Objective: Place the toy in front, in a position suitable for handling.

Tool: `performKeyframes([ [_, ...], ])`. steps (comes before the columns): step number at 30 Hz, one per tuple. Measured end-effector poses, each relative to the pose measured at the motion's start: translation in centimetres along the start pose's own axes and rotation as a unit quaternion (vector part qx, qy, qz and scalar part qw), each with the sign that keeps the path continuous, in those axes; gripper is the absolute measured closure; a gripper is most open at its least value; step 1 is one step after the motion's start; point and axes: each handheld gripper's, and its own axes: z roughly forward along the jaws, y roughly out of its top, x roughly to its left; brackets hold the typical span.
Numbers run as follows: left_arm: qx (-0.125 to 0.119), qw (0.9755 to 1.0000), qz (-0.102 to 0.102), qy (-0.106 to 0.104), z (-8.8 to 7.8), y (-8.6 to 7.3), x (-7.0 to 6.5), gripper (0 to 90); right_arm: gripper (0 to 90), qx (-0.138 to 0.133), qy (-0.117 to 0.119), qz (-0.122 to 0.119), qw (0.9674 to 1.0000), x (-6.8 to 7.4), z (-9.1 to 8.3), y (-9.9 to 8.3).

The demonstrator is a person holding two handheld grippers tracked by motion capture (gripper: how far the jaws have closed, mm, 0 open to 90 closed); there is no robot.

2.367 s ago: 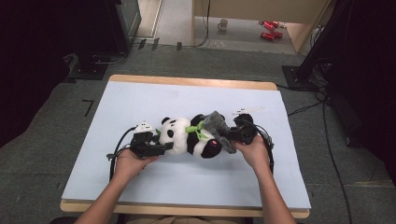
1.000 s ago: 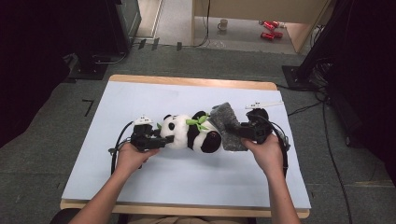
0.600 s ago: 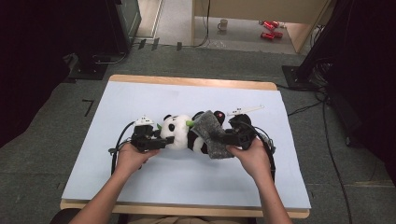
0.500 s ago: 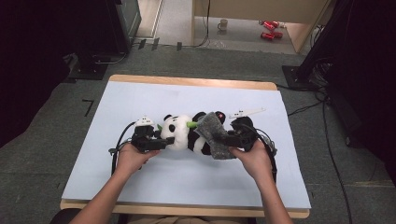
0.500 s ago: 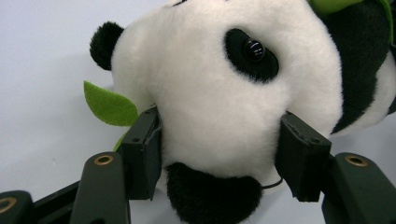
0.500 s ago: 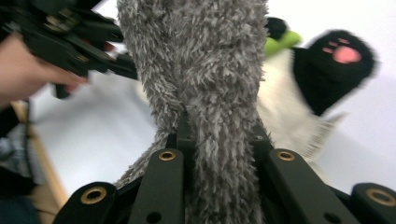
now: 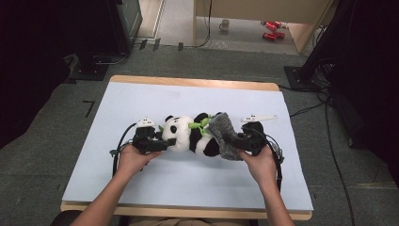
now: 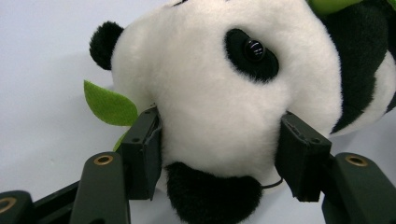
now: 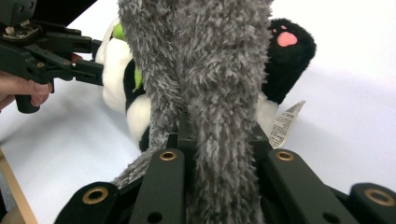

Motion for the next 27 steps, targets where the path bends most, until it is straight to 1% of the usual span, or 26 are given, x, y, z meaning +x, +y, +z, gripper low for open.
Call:
performKeyframes([
  [4, 0.000, 1.0000, 0.000, 0.000, 0.0, 0.0, 0.0, 39.1, 76.3, -0.002, -0.008, 0.011, 0.9999, -0.4, 0.0, -0.2],
  [5, 0.001, 1.0000, 0.000, 0.001, 0.0, 0.0, 0.0, 39.1, 76.4, 0.000, -0.004, 0.020, 0.9998, -0.7, 0.1, -0.4],
  [6, 0.001, 1.0000, 0.002, 0.001, 0.0, 0.0, 0.0, 39.1, 76.4, 0.000, -0.004, 0.020, 0.9998, -0.7, 0.1, -0.4],
  [7, 0.002, 1.0000, 0.003, 0.001, 0.0, 0.0, 0.0, 39.1, 76.5, 0.005, 0.001, 0.020, 0.9998, -0.7, 0.3, -0.5],
  [12, 0.003, 1.0000, 0.004, 0.003, 0.0, 0.0, -0.1, 39.1, 76.5, 0.005, -0.001, 0.021, 0.9998, -0.8, 0.5, -0.5],
  [13, 0.003, 1.0000, 0.004, 0.003, 0.0, -0.1, -0.1, 39.1, 76.5, 0.005, -0.003, 0.025, 0.9997, -1.0, 0.5, -0.6],
  [14, 0.003, 1.0000, 0.003, 0.003, 0.0, -0.1, -0.1, 39.1, 76.6, 0.008, -0.011, 0.029, 0.9995, -1.3, 0.7, -0.8],
  [15, 0.003, 1.0000, 0.002, 0.002, 0.0, 0.0, 0.0, 39.0, 76.7, 0.012, -0.017, 0.033, 0.9992, -1.4, 0.8, -0.9],
  [16, 0.003, 1.0000, -0.001, 0.003, 0.0, 0.0, 0.0, 39.0, 76.7, 0.023, -0.022, 0.038, 0.9988, -1.7, 1.1, -1.1],
  [17, 0.004, 1.0000, 0.001, 0.002, 0.0, 0.0, 0.1, 39.0, 76.7, 0.056, -0.022, 0.035, 0.9976, -1.8, 2.1, -1.5],
  [18, 0.004, 1.0000, 0.001, 0.002, 0.0, 0.0, 0.1, 39.0, 76.7, 0.056, -0.022, 0.035, 0.9976, -1.8, 2.1, -1.5],
  [19, 0.005, 1.0000, 0.002, 0.002, 0.0, -0.1, 0.1, 39.0, 76.7, 0.067, -0.006, 0.041, 0.9969, -1.9, 3.0, -2.0],
  [20, 0.005, 1.0000, 0.002, 0.002, 0.0, -0.1, 0.1, 38.9, 76.6, 0.070, -0.004, 0.042, 0.9967, -2.1, 3.1, -2.0],
  [22, 0.004, 1.0000, 0.001, 0.001, 0.0, -0.1, 0.1, 38.9, 76.4, 0.071, 0.001, 0.045, 0.9965, -2.3, 3.0, -1.9],
  [23, 0.004, 1.0000, -0.002, 0.001, 0.0, 0.0, 0.1, 38.9, 76.4, 0.072, -0.010, 0.048, 0.9962, -2.8, 2.5, -1.7],
  [24, 0.002, 1.0000, -0.004, 0.000, 0.0, 0.0, 0.1, 38.9, 76.4, 0.069, -0.015, 0.048, 0.9963, -3.1, 2.2, -1.6],
  [25, 0.002, 1.0000, -0.005, -0.001, 0.0, 0.0, 0.2, 38.9, 76.4, 0.063, -0.016, 0.054, 0.9964, -3.3, 1.7, -1.5],
  [26, 0.002, 1.0000, -0.005, -0.001, 0.0, 0.0, 0.2, 38.9, 76.4, 0.063, -0.016, 0.054, 0.9964, -3.3, 1.7, -1.5],
  [27, 0.002, 1.0000, -0.004, -0.001, 0.0, 0.0, 0.2, 38.9, 76.5, 0.054, -0.016, 0.056, 0.9968, -3.4, 1.2, -1.3],
])
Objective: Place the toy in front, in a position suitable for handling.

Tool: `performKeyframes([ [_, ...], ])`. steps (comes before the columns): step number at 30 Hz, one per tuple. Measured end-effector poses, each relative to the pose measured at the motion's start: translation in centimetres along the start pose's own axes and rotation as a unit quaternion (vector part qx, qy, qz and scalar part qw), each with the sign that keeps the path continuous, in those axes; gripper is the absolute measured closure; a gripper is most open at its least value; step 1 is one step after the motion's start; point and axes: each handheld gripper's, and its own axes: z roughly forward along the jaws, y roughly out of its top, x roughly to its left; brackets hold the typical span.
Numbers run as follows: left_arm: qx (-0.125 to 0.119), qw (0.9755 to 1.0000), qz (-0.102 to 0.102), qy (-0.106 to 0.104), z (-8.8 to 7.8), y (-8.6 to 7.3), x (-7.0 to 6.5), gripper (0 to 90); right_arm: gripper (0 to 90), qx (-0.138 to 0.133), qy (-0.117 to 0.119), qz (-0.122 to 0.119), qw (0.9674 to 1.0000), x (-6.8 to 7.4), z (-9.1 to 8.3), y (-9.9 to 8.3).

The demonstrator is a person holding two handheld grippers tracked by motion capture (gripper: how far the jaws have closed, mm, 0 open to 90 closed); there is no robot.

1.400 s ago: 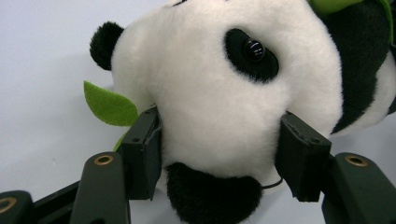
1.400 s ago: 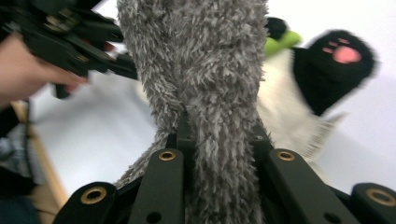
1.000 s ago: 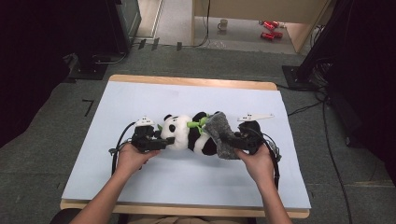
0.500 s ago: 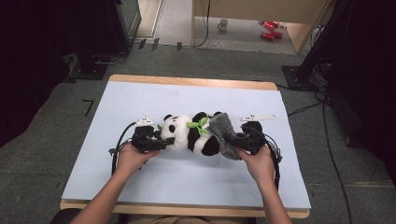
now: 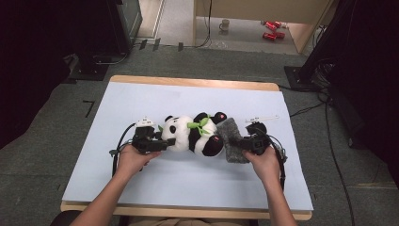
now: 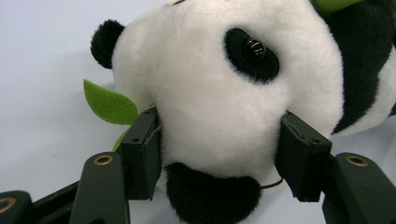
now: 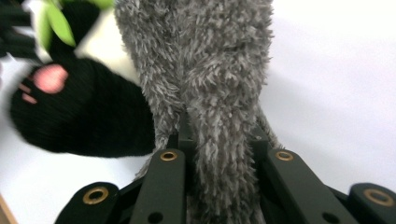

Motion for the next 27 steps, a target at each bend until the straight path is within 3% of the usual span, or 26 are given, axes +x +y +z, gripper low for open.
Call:
performKeyframes([
  [2, -0.001, 1.0000, -0.001, 0.000, 0.0, 0.0, 0.0, 38.9, 76.4, -0.025, 0.007, -0.004, 0.9997, 0.4, -1.5, 0.7],
  [7, -0.003, 1.0000, 0.001, 0.002, 0.0, -0.1, -0.1, 38.9, 76.4, -0.048, 0.020, -0.028, 0.9982, 2.1, -3.0, 1.9],
  [8, -0.004, 1.0000, 0.002, 0.003, 0.0, -0.2, -0.1, 38.9, 76.4, -0.052, 0.028, -0.045, 0.9972, 3.4, -3.3, 2.5],
  [10, -0.004, 1.0000, 0.002, 0.004, 0.0, -0.3, -0.2, 39.0, 76.4, -0.053, 0.032, -0.051, 0.9968, 3.8, -3.3, 2.6],
  [12, -0.008, 1.0000, -0.001, 0.004, 0.0, -0.4, -0.1, 39.0, 76.4, -0.044, 0.048, -0.068, 0.9955, 5.2, -2.6, 2.9],
  [15, -0.009, 1.0000, 0.003, 0.003, 0.1, -0.4, -0.1, 39.1, 76.2, -0.032, 0.052, -0.075, 0.9954, 5.6, -1.7, 2.8],
  [17, -0.007, 0.9999, 0.008, 0.003, 0.1, -0.5, -0.2, 39.1, 76.1, -0.025, 0.051, -0.072, 0.9958, 5.4, -1.0, 2.6],
  [23, -0.004, 0.9999, 0.009, 0.003, 0.1, -0.4, -0.2, 39.1, 76.4, -0.019, 0.016, -0.043, 0.9988, 3.1, -0.6, 1.7],
  [27, -0.002, 0.9999, 0.010, 0.004, 0.1, -0.4, -0.1, 39.1, 76.4, -0.009, 0.014, -0.036, 0.9992, 2.5, 0.0, 1.3],
])
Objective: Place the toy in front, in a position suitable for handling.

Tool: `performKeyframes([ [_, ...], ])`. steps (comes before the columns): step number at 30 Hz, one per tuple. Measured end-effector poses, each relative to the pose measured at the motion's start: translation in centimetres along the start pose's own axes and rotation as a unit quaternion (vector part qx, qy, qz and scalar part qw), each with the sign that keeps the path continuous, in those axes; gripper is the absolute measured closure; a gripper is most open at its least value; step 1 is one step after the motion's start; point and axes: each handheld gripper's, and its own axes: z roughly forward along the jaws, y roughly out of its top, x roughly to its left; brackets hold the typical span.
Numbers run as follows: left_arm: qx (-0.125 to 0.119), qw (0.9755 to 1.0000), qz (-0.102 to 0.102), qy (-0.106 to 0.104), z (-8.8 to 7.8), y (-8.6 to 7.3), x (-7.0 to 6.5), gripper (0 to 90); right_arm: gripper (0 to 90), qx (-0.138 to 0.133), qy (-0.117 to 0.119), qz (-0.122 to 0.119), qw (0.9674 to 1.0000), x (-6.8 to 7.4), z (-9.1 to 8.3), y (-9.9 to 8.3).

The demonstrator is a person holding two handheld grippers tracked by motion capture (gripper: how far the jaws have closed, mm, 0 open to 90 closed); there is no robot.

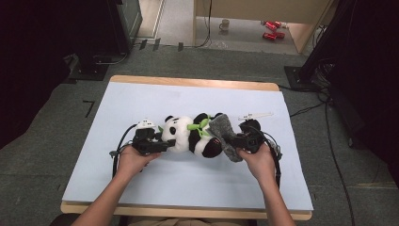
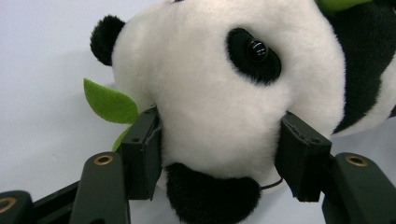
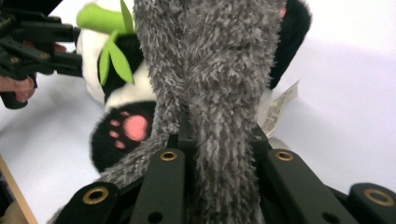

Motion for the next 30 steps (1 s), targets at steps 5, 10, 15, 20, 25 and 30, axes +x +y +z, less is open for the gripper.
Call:
performKeyframes([
  [5, 0.003, 1.0000, 0.000, 0.000, 0.0, 0.1, 0.0, 39.1, 76.5, 0.008, -0.002, -0.007, 0.9999, 0.2, 0.8, -0.4],
  [10, 0.004, 1.0000, 0.003, 0.000, 0.0, 0.2, 0.1, 39.0, 76.4, 0.017, -0.003, 0.004, 0.9998, -0.6, 1.4, -1.1],
  [15, -0.004, 1.0000, -0.005, -0.006, 0.0, 0.3, 0.2, 38.8, 76.3, 0.036, -0.033, 0.005, 0.9988, -1.3, 1.4, -1.3],
  [20, -0.009, 0.9999, -0.007, -0.006, 0.0, 0.3, 0.1, 38.7, 76.3, 0.000, -0.036, 0.014, 0.9993, -1.5, -1.0, -0.3],
  [25, -0.009, 1.0000, -0.003, -0.001, 0.0, 0.4, -0.2, 38.2, 76.2, -0.046, -0.023, -0.005, 0.9987, 0.5, -3.5, 1.2],
  [30, -0.010, 0.9999, 0.004, 0.003, -0.1, 0.3, -0.7, 37.6, 76.1, -0.059, 0.001, -0.035, 0.9977, 3.1, -3.9, 2.3],
])
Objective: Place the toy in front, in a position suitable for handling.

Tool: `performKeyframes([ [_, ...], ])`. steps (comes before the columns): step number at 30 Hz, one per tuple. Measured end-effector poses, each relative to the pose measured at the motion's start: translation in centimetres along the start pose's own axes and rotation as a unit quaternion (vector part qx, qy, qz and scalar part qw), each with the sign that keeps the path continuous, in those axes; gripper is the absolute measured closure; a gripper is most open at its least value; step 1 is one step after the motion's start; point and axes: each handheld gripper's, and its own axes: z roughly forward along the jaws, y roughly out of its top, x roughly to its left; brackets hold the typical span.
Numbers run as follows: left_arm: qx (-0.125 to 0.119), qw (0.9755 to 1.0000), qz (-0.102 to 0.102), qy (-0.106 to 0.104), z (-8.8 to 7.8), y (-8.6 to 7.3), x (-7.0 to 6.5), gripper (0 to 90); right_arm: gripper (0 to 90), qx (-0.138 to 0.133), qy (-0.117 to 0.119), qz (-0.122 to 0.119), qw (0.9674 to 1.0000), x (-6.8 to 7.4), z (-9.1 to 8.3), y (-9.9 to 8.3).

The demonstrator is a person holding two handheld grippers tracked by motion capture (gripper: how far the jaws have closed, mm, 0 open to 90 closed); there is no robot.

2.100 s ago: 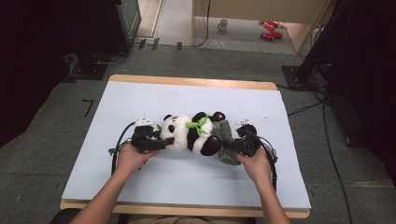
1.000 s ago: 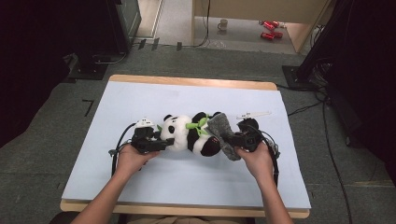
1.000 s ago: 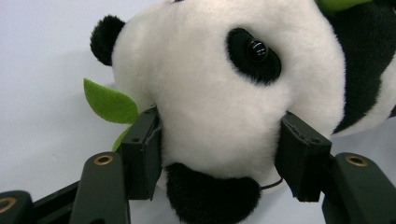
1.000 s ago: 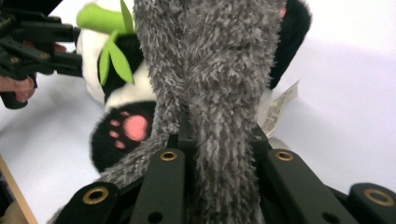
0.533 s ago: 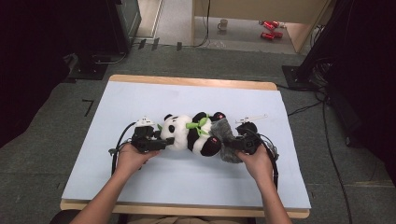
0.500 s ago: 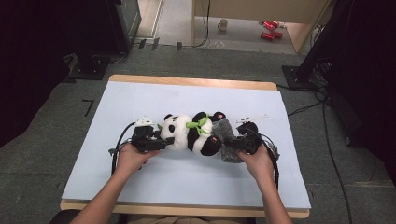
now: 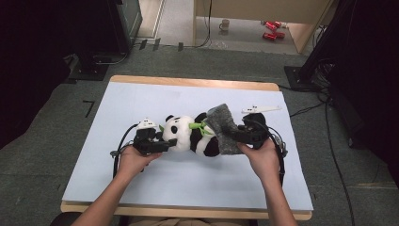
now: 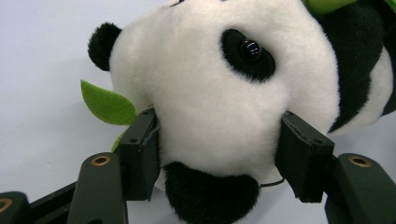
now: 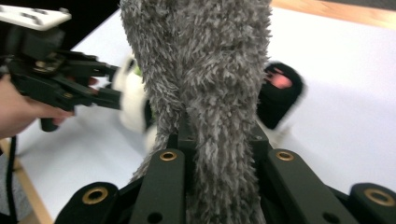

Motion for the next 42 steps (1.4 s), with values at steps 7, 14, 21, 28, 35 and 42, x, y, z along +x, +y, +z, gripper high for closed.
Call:
performKeyframes([
  [7, 0.006, 1.0000, 0.001, 0.003, -0.2, -0.3, -0.9, 36.3, 75.9, 0.010, 0.033, -0.032, 0.9989, 3.5, 1.6, 0.8],
  [14, -0.004, 0.9999, 0.014, 0.000, -0.4, -0.5, -0.7, 32.3, 75.9, 0.062, 0.033, -0.052, 0.9962, 5.0, 5.2, -0.3],
  [21, -0.021, 0.9987, 0.045, -0.005, -0.9, -0.7, -0.6, 27.0, 76.2, 0.071, 0.005, -0.066, 0.9953, 4.3, 6.7, -1.1],
  [28, -0.022, 0.9953, 0.094, -0.014, -1.4, -1.2, -0.5, 27.2, 76.4, 0.059, -0.001, -0.068, 0.9959, 3.5, 6.8, -0.8],
  [35, -0.025, 0.9939, 0.107, -0.010, -0.6, -1.1, -0.1, 26.9, 76.4, 0.043, -0.003, -0.063, 0.9971, 2.2, 6.9, -0.1],
  [42, -0.057, 0.9912, 0.117, -0.022, 0.4, 0.0, 0.8, 20.1, 76.0, 0.029, -0.006, -0.049, 0.9984, 0.9, 7.0, 0.9],
])
